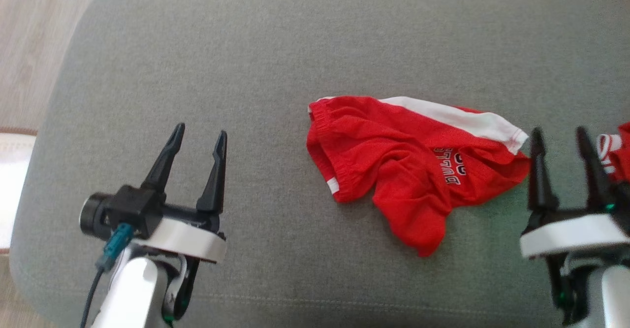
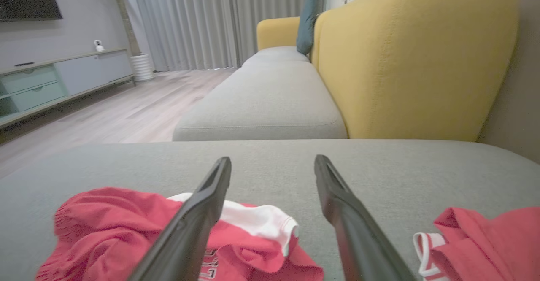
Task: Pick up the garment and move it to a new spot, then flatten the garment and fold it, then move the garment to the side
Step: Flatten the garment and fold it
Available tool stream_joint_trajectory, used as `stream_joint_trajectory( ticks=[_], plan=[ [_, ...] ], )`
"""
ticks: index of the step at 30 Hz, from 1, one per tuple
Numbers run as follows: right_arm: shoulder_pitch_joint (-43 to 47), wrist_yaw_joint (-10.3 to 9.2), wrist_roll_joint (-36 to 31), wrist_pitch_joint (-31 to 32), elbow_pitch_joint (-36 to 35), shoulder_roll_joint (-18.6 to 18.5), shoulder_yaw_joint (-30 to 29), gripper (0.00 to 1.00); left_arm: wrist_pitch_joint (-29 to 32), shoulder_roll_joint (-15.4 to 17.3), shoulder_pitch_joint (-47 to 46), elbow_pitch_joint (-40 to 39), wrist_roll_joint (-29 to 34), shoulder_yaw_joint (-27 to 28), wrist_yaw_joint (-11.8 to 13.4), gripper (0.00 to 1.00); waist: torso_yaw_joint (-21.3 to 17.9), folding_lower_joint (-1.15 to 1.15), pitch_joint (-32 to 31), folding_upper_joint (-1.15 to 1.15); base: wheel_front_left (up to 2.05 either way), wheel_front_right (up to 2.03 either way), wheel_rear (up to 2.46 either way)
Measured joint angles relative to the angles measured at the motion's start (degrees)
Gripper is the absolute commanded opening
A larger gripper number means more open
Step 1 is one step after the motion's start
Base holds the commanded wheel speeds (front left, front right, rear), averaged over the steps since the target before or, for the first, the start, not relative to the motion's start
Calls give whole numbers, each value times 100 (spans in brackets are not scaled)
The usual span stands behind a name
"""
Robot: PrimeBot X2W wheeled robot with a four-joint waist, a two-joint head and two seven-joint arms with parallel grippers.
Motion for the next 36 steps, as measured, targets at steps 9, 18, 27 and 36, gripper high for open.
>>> stream_joint_trajectory(
  ticks=[9, 18, 27, 36],
  plan=[
    [701, 0, 258, 220, -406, 2, 324, 100, 1, 1, 274, 98, -1, 8, 8, 100, -139, 0, -294, 0, 0, 0, 0],
    [777, 0, 341, 291, -502, 3, 314, 100, 1, 9, 370, 156, -2, 12, 29, 100, -160, 0, -352, 0, 0, 0, 0],
    [771, 0, 353, 292, -501, 3, 316, 100, 1, 38, 345, 7, 0, -5, 4, 100, -156, 0, -270, 0, 0, 0, 0],
    [615, 0, 349, 299, -492, 3, 428, 100, 248, -207, -580, 242, -35, -416, -352, 100, -234, 0, 57, 0, 0, 0, 0]
  ],
)
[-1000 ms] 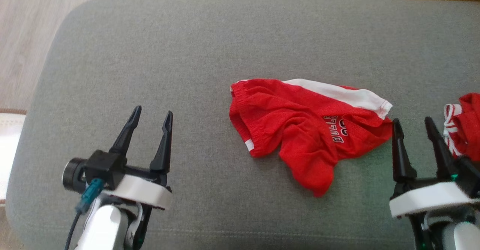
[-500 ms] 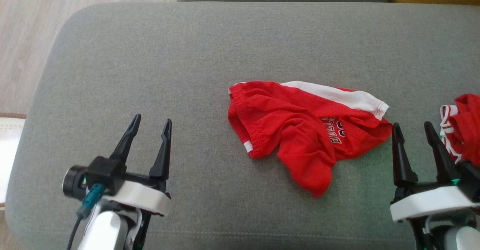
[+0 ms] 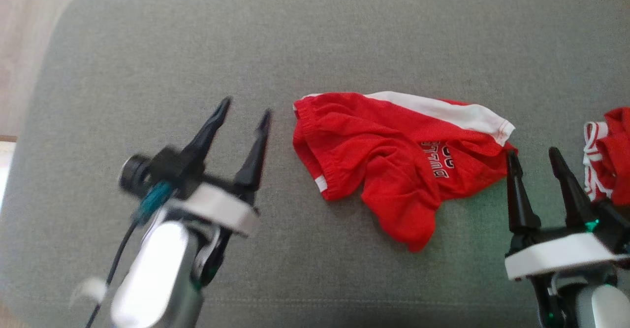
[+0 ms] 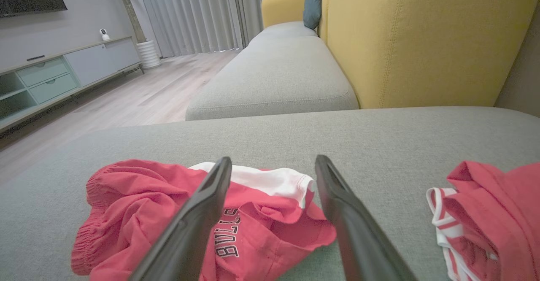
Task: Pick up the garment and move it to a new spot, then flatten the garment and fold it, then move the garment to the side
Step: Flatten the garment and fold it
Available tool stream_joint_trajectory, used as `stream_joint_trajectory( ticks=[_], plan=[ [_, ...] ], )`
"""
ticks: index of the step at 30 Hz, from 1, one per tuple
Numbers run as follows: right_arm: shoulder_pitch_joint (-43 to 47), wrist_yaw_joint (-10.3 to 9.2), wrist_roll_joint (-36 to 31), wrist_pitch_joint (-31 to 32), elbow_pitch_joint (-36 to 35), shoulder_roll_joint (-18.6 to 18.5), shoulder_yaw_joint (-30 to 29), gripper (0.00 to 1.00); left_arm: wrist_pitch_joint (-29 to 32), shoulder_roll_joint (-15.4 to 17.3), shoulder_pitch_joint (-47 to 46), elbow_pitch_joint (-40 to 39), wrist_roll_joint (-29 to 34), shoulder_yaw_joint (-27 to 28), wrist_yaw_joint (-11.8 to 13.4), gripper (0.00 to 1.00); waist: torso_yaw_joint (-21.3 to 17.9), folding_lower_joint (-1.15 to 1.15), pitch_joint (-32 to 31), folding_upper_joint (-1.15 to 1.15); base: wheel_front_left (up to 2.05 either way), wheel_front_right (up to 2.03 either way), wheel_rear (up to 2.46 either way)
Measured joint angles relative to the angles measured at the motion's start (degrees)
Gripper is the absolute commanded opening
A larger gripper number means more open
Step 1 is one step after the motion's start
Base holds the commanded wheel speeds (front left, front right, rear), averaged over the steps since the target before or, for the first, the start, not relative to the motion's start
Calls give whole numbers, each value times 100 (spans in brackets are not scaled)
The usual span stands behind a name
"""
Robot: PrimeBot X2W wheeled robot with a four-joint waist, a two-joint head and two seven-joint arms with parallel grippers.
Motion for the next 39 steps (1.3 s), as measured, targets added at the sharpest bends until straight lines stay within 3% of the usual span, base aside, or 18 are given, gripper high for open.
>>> stream_joint_trajectory(
  ticks=[6, 13, 19, 20, 21, 31, 39],
  plan=[
    [-255, 0, -8, 0, 25, -1, 102, 100, 766, -267, -905, 779, -521, -382, -253, 100, -155, 0, 286, 0, 0, 0, 0],
    [-336, 0, 37, -11, 159, -1, 183, 100, 1550, -344, -1302, 1808, -1166, -532, -316, 100, -362, 0, 532, 0, 0, 0, 0],
    [-436, 0, 44, -69, 220, -1, 220, 100, 1606, -353, -1692, 2223, -1437, -672, -347, 100, -450, 0, 688, 0, 0, 0, 0],
    [-459, 0, 45, -69, 225, -1, 223, 100, 1592, -358, -1731, 2228, -1479, -697, -348, 83, -454, 0, 700, 0, 0, 0, 0],
    [-470, 0, 47, -73, 226, -1, 227, 100, 1524, -361, -1768, 2236, -1488, -715, -352, 0, -457, 0, 709, 0, 0, 0, 0],
    [-470, 0, 140, -120, 356, -1, 222, 100, 1125, -275, -1868, 2184, -1427, -1034, -353, 0, -428, 0, 675, 0, 0, 0, 0],
    [-456, 0, 220, -118, 412, -1, 194, 100, 1191, 171, -1117, 1198, -1249, -1742, -354, 0, -400, 0, 464, 0, 0, 0, 0]
  ],
)
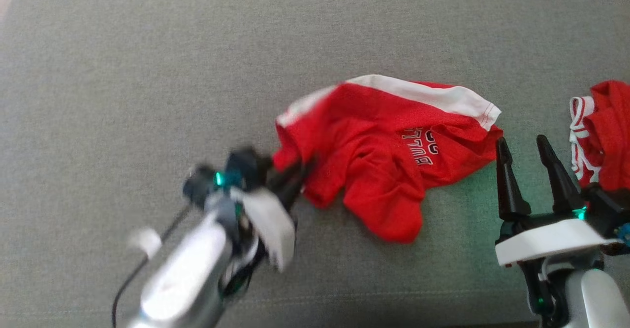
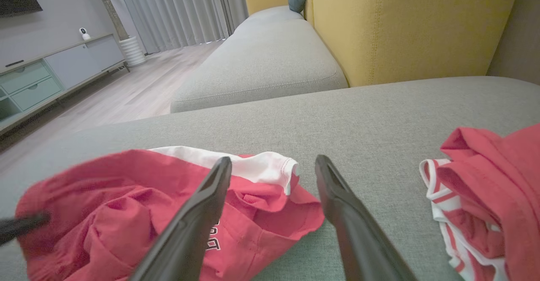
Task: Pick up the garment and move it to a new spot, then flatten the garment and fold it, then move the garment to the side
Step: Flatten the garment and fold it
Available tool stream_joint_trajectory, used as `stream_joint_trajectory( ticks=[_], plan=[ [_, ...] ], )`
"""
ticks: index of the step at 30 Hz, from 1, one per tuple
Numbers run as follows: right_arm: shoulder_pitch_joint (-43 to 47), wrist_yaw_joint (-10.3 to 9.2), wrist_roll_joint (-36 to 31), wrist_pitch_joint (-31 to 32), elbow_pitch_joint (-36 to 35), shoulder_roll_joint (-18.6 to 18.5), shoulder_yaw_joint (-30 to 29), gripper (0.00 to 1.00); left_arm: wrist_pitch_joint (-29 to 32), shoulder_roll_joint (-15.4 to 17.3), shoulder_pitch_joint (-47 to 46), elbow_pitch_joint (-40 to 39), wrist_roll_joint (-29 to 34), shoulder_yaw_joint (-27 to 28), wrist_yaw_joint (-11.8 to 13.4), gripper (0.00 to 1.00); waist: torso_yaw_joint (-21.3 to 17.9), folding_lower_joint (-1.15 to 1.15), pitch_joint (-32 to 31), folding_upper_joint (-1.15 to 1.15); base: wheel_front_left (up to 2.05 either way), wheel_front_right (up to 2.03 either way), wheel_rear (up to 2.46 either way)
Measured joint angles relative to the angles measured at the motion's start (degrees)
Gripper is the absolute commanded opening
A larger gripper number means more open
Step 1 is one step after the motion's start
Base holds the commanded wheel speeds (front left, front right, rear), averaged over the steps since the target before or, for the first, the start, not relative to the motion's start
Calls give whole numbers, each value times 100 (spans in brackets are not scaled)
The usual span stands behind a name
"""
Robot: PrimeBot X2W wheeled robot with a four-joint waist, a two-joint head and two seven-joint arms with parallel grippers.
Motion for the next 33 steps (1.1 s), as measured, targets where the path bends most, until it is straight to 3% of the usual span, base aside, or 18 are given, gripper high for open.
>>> stream_joint_trajectory(
  ticks=[6, 13, 14, 15, 16, 24, 33],
  plan=[
    [6, 0, -26, 53, 14, 0, -121, 100, 447, 520, 837, -449, 86, -489, 0, 0, 102, 0, -27, 0, 0, 0, 0],
    [6, 0, -116, 118, 10, 0, -167, 100, 567, 709, 959, -583, 65, -512, 105, 0, 151, 0, -75, 0, 0, 0, 0],
    [8, 0, -207, 118, 1, 0, -198, 100, 508, 720, 1008, -604, 65, -479, 157, 6, 154, 0, -96, 0, 0, 0, 0],
    [12, 0, -285, 129, -19, 0, -232, 100, 444, 723, 1061, -615, 63, -444, 189, 49, 155, 0, -121, 0, 0, 0, 0],
    [19, 0, -335, 135, -36, 0, -261, 100, 367, 723, 1117, -623, 64, -422, 247, 100, 156, 0, -148, 0, 0, 0, 0],
    [247, 0, -337, 264, -141, 0, -386, 100, -283, 692, 1486, -784, 65, -196, 783, 100, 206, 0, -443, 0, 0, 0, 0],
    [279, 0, -379, 363, -282, 1, -488, 100, -1194, 604, 1908, -1316, -46, 588, 1528, 100, 326, 0, -677, 0, 0, 0, 0]
  ],
)
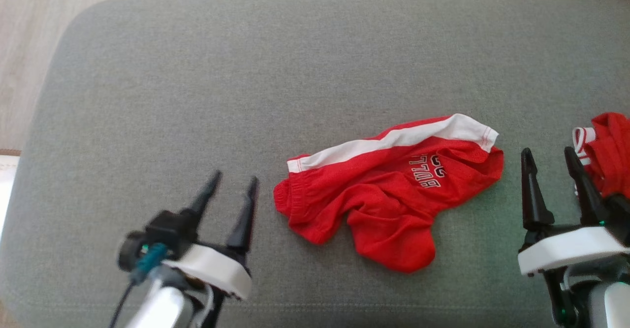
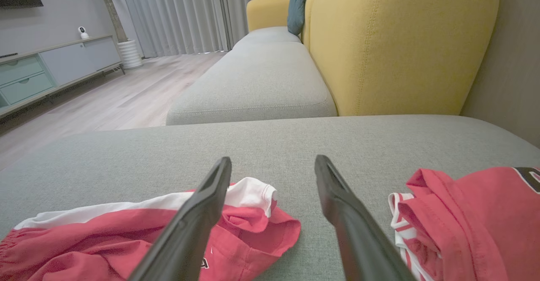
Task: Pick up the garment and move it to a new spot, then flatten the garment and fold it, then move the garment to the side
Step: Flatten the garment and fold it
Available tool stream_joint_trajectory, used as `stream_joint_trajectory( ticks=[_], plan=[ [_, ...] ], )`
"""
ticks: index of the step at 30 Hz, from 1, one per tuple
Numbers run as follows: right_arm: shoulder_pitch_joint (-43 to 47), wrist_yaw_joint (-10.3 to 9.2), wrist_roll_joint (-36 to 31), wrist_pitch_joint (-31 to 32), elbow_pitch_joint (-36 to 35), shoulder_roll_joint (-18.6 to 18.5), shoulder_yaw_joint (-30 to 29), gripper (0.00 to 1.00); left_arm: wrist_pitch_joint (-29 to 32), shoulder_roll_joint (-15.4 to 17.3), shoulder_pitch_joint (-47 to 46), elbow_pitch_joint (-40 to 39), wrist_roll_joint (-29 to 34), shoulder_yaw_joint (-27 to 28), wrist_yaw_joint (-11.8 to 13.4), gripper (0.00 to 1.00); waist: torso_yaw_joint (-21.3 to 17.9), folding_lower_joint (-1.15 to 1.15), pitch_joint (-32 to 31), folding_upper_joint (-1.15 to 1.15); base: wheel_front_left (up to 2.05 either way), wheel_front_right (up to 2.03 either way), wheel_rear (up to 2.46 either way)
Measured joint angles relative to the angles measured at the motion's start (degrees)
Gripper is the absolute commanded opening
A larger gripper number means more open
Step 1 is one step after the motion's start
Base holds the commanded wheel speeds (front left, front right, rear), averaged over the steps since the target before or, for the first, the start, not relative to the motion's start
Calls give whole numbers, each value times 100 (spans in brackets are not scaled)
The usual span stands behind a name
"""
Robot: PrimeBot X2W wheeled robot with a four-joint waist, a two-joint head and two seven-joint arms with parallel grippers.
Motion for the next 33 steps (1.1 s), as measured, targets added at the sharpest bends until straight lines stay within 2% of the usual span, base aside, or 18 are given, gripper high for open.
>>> stream_joint_trajectory(
  ticks=[6, 10, 28, 33],
  plan=[
    [188, 0, 0, 82, -94, 0, -22, 100, -158, 175, -1, -185, 101, 491, 305, 100, 85, 0, -100, 0, 0, 0, 0],
    [204, 0, -1, 104, -151, 0, -22, 100, -200, 292, 8, -227, 133, 672, 398, 100, 98, 0, -126, 0, 0, 0, 0],
    [205, 0, 62, 152, -218, 0, -11, 100, -202, 312, 119, -168, 160, 735, 380, 100, 106, 0, -125, 0, 0, 0, 0],
    [203, 0, 62, 151, -211, 0, 7, 100, -203, 310, 53, -187, 178, 623, 218, 100, 118, 0, -35, 0, 0, 0, 0]
  ],
)
